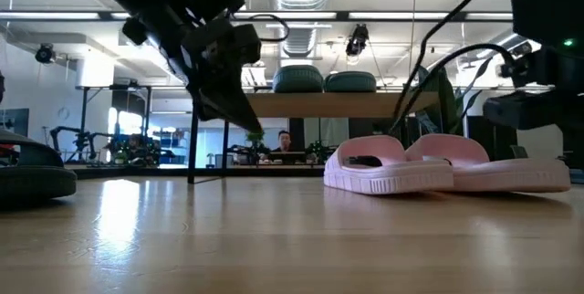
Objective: Pick and place slides into the shelf
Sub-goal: Put the pink pair of slides under the shelf
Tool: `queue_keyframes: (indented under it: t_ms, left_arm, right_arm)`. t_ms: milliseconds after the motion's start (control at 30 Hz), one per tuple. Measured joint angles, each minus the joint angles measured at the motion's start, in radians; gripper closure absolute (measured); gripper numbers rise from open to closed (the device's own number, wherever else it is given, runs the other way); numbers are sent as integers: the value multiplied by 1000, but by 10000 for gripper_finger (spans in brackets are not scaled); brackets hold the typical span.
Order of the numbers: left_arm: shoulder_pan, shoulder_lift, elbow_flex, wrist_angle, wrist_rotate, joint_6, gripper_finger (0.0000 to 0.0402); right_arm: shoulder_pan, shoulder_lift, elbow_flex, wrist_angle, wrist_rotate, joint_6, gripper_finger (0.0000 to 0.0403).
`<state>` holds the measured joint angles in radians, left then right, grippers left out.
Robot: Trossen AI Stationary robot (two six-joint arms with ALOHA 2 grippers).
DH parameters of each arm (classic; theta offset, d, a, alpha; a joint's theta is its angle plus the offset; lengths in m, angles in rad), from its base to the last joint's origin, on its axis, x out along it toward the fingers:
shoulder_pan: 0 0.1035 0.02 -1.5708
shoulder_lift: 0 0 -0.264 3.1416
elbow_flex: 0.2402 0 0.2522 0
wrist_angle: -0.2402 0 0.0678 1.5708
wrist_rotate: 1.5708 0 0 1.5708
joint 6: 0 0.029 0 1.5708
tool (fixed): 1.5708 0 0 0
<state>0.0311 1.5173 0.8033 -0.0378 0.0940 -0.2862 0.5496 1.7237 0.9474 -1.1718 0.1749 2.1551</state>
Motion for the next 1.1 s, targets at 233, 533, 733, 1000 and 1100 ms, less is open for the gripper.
queue_keyframes:
  t_ms: [233, 533, 733, 1000, 1100]
  left_arm:
    - [0, 1, -21, -5, 0, -24, 402]
    - [0, 1, -21, -1, -1, -25, 402]
    - [0, 1, -20, 5, -1, -25, 402]
    - [0, -1, -20, 5, -1, -25, 402]
    - [0, -2, -20, 5, -1, -25, 402]
  right_arm:
    - [-36, -1, 9, 12, 98, -21, 390]
    - [-92, -1, 14, 48, 144, -120, 390]
    - [-147, 0, 14, 83, 145, -230, 390]
    - [-203, 13, 28, 144, 148, -359, 390]
    - [-211, 14, 38, 145, 171, -375, 390]
